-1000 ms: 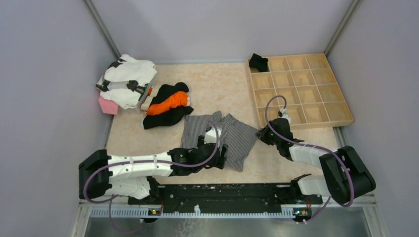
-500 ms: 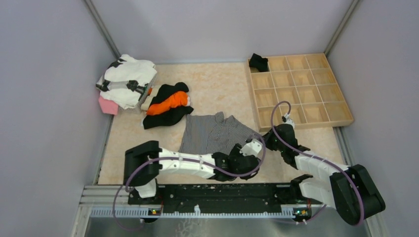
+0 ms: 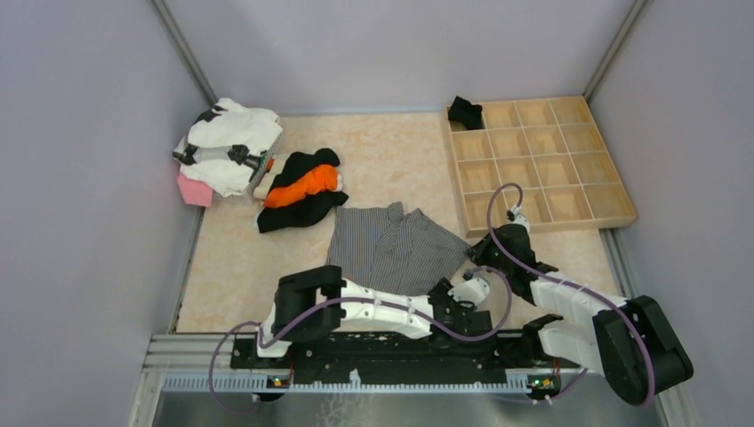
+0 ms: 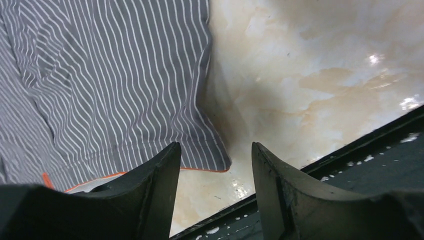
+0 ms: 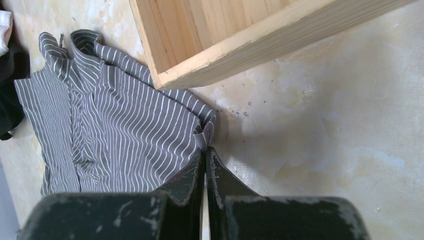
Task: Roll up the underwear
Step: Fold the underwear at the center of the board.
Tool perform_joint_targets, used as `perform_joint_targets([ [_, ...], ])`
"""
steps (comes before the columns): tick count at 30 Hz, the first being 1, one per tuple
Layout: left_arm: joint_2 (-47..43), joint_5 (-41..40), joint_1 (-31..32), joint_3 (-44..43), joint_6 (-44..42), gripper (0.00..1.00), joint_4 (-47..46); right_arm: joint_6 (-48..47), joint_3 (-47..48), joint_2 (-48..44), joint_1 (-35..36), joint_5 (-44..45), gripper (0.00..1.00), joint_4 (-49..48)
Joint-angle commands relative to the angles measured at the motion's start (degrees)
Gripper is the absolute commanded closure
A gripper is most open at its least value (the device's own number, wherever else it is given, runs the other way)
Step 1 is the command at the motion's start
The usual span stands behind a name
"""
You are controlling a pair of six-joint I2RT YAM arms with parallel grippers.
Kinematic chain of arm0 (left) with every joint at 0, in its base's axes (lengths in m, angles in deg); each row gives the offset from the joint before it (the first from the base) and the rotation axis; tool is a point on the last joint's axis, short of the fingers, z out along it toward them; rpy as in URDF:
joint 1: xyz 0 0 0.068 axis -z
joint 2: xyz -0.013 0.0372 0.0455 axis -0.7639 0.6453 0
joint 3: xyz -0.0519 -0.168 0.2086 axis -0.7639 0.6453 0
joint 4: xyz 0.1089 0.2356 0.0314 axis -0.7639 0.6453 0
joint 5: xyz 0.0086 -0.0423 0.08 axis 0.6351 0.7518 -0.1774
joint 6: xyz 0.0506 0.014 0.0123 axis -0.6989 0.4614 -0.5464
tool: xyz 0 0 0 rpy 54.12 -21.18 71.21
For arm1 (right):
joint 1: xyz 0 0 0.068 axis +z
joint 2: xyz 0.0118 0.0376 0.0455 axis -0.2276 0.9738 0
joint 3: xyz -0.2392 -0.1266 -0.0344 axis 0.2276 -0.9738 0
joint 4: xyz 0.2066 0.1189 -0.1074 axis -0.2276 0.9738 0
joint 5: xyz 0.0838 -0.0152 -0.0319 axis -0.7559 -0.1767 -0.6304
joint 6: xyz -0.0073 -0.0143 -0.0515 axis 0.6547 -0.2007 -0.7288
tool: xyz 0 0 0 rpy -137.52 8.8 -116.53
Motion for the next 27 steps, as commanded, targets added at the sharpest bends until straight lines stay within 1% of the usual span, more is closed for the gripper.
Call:
perform_joint_targets([
  [1,1.5,-4.5,0.5,-2.5,3.6,0.41,7.3,-0.4,0.3,0.7,-0.4,-0.2,1.00,-1.7],
  [12,3.2,-4.3,0.5,-3.0,3.0,0.45,5.9,-0.5,0.4,0.7,-0.4,-0.1,1.00,-1.7],
  [22,3.0,-3.5,0.5,-3.8,1.3,0.46,4.1,-0.8,0.3,0.7,-0.3,-0.1,1.00,-1.7],
  [23,3.1,-3.3,0.5,-3.7,1.2,0.47,3.9,-0.8,0.3,0.7,-0.3,-0.1,1.00,-1.7],
  [27,3.1,-2.4,0.5,-3.1,1.1,0.60,3.6,-0.9,0.3,0.7,-0.4,-1.6,1.00,-1.9],
])
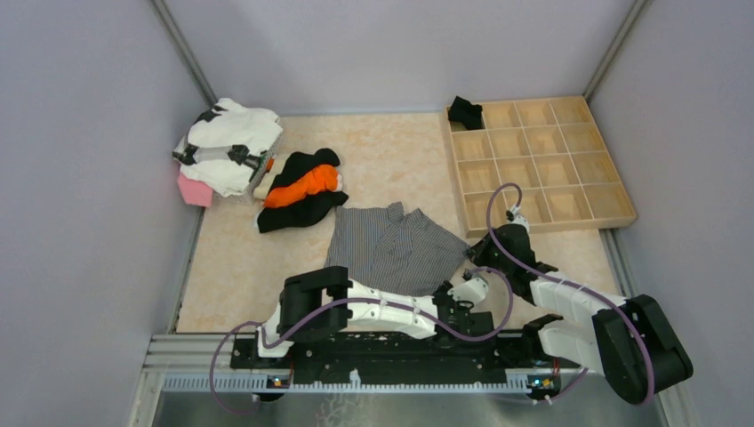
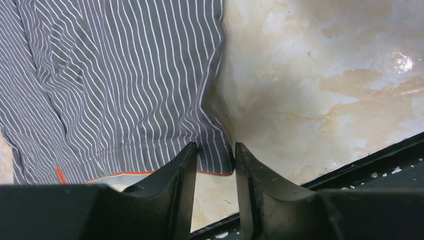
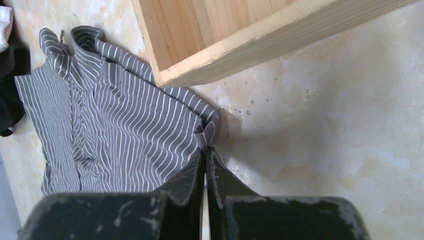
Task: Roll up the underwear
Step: Fold the underwear at the center of the board.
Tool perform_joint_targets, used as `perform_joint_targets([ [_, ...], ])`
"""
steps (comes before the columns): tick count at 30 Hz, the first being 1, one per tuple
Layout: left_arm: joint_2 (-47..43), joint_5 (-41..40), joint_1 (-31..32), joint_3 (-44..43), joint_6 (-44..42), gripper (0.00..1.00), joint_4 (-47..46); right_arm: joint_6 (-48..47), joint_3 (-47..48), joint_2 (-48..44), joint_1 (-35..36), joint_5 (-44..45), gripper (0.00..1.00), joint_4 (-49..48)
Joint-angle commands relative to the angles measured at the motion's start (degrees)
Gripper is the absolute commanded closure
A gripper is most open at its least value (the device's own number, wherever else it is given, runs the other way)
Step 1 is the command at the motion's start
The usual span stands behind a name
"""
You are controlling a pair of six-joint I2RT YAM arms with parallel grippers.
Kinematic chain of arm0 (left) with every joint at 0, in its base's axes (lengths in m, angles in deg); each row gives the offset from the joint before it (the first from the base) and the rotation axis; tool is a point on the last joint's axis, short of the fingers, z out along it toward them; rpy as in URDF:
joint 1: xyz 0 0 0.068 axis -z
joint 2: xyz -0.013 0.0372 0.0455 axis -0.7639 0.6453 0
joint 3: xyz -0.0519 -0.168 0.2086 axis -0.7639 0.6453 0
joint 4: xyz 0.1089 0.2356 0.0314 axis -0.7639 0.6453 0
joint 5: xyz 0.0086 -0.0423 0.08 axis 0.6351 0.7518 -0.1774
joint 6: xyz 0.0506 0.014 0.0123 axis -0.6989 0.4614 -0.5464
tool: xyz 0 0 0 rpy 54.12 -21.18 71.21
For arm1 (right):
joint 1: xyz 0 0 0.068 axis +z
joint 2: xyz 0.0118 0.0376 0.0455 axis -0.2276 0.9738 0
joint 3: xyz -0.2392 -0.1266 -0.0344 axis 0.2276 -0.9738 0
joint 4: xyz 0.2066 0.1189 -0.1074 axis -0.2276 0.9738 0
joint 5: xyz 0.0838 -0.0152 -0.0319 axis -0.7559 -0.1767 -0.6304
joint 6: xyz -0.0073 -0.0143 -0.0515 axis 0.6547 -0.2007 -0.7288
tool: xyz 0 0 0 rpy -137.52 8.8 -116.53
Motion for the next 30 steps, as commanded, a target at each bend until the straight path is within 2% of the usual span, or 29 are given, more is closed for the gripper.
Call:
perform_joint_targets([
  [1,0.2,0.6,0.1,-0.8,-0.2,0.64,-1.1,-0.7,0.3,0.3,-0.3,-1.1,1.00,-1.6],
  [8,-0.1,2.0,0.1,0.1,0.2,0.88,-1.7,-1.1,0.6,-0.3,-0.3,-1.0,1.00,-0.7],
  [12,-1.7,3.1,0.1,0.3,0.4,1.00,-2.2,-3.0,2.4,-2.9,-0.3,-0.1,1.00,3.6],
  [20,-12.8,11.2,0.0,8.7,-1.8,1.00,-14.0,-9.4,9.3,-12.0,-0.3,-1.9,1.00,17.4],
  [24,-16.4,14.6,0.0,11.2,-2.5,1.00,-18.9,-10.1,11.3,-17.0,-0.4,-1.9,1.00,22.2],
  [30,-19.1,18.0,-0.4,12.6,-3.7,1.00,-25.6,-13.7,17.5,-19.4,-0.4,1.9,1.00,32.4],
])
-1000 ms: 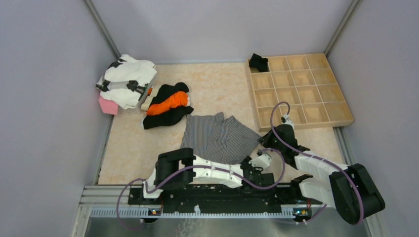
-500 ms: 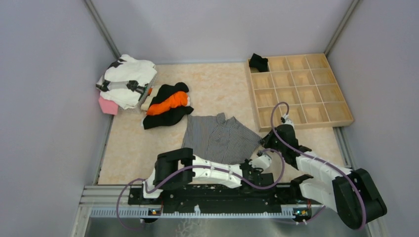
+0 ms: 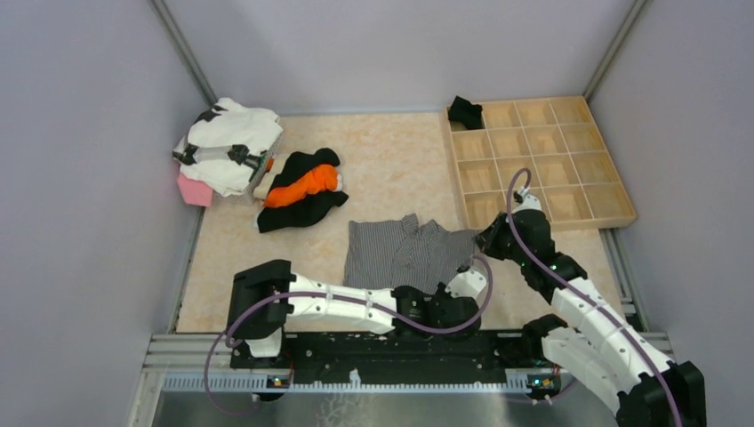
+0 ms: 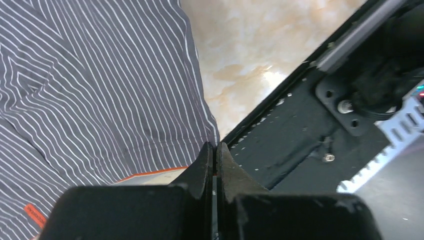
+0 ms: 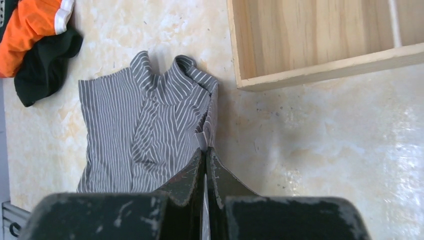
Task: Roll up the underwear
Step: Fold the underwear at the center of the board.
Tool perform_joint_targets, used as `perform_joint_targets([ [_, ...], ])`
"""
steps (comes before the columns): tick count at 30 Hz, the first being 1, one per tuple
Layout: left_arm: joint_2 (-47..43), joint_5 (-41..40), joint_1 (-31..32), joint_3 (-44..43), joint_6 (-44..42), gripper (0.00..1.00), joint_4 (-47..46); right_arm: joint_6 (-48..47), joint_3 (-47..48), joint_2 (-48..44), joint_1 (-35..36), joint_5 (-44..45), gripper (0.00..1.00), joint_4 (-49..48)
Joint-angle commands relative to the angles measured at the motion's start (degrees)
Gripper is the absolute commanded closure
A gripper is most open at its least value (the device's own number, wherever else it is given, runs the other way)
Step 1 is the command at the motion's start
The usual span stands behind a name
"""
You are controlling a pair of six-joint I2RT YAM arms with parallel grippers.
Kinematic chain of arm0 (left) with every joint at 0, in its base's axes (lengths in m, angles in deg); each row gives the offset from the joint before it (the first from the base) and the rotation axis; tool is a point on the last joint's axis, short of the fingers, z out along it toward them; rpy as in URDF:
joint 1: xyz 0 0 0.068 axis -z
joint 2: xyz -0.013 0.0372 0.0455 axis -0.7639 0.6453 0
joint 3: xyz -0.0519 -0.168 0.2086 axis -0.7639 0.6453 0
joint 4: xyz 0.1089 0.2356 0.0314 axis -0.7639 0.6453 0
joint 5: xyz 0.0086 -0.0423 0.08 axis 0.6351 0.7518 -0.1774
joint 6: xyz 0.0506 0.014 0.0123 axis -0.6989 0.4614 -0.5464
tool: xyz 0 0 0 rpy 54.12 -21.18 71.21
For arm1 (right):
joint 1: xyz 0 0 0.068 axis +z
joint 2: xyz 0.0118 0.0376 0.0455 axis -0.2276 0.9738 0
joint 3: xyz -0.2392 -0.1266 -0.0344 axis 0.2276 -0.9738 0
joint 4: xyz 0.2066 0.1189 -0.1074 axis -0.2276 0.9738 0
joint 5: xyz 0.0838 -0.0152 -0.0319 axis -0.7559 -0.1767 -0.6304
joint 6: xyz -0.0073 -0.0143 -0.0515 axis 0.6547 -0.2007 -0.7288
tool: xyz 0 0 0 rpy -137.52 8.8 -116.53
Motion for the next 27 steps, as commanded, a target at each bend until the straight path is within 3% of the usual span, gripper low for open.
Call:
perform_joint_targets([
  [1,-2.6,4.1,-0.6,0.9,-1.8,1.00,-8.5,-4.4,6.5,-1.8,-0.4,4.5,1.00,9.5],
  [6,-3.9,8.7,-2.6,2.0,-1.6,1.00,-13.0,-8.7,12.0,-1.5,-0.3,6.6,1.00,15.6],
  [11,-9.0,14.6,-7.2,8.9,0.4,1.00,-19.6,-10.8,15.9,2.4,-0.3,-1.5,1.00,13.8],
  [16,-15.8,15.1,-10.2,15.0,2.3,1.00,-21.0,-9.3,18.3,9.3,0.2,-7.9,1.00,9.2],
  [27,-32.1,10.6,-12.5,27.7,8.3,1.00,-18.7,-7.6,29.6,25.4,12.0,-3.8,1.00,3.8],
])
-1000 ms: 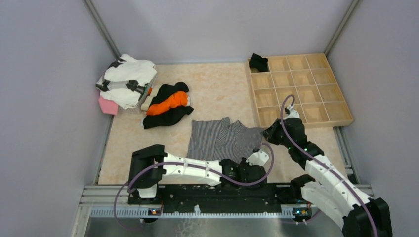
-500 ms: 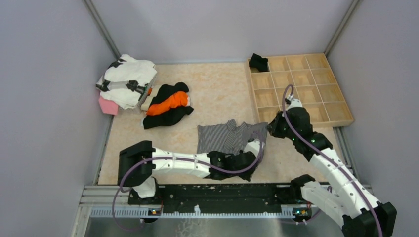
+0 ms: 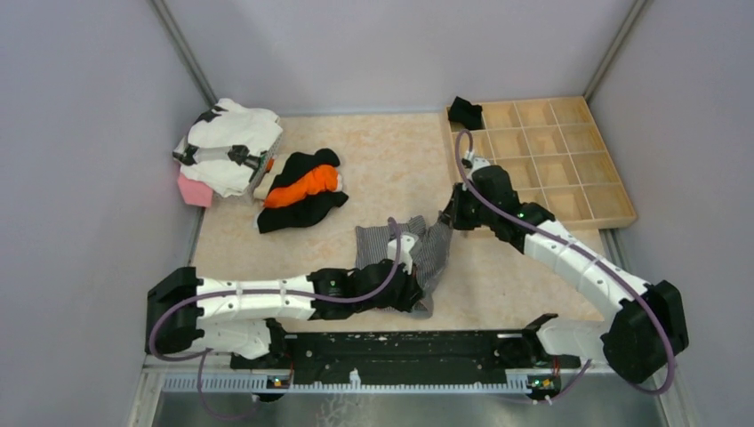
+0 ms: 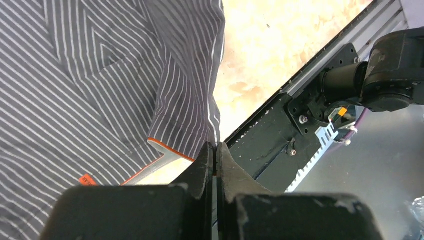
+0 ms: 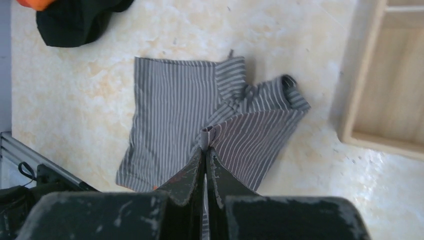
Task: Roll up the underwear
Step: Fold the underwear at the center of the board.
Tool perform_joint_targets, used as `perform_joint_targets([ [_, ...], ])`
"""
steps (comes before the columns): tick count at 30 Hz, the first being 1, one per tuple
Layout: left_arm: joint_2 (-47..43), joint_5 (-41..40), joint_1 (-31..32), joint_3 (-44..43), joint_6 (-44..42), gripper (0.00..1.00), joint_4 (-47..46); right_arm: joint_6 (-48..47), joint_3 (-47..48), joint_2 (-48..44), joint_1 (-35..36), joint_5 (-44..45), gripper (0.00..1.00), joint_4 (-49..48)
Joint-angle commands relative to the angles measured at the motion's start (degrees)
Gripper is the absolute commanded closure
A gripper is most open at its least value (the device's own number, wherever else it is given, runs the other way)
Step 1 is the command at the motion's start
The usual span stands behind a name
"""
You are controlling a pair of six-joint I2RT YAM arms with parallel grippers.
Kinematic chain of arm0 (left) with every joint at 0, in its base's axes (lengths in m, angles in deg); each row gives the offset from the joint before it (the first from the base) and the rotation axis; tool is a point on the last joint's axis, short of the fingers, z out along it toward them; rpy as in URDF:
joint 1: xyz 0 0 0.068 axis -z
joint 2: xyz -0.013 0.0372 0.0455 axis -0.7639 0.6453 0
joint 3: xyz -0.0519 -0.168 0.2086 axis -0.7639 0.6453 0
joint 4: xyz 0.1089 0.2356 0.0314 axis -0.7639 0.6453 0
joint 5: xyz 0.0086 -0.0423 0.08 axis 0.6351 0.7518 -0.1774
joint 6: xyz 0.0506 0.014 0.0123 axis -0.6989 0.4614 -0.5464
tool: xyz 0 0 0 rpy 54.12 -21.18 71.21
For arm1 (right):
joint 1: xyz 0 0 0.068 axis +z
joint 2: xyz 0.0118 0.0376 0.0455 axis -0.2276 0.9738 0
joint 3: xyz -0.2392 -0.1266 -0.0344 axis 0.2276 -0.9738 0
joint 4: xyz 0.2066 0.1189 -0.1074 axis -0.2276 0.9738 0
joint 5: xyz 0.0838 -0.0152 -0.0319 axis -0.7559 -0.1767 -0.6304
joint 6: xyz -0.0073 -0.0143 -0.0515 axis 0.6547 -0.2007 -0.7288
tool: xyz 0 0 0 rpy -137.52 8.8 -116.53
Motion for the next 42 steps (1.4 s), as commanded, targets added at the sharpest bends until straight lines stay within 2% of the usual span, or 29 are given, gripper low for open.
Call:
perform_joint_targets([
  [1,-5.9,-2.8,-0.1,3.2,3.7,1.00,0.8,0.7,6.7,5.0,3.8,1.6,1.00,-4.8],
  [9,-16.9,-4.8,0.0,9.1,7.7,1.00,6.8,0.6,14.1,15.7,8.7,1.5,1.00,-7.1],
  [22,-29.4,-11.8,0.0,16.6,16.7,1.00,20.4,0.3,21.9,30.4,13.8,0.3,1.00,-10.9],
  [32,-32.6,-16.6,0.0,19.9,22.2,1.00,26.2,0.4,23.1,35.7,14.6,-1.3,1.00,-13.8],
  [42,-32.8,-18.3,0.0,22.1,23.7,1.00,26.2,0.4,24.0,39.2,14.7,-4.0,1.00,-16.7],
])
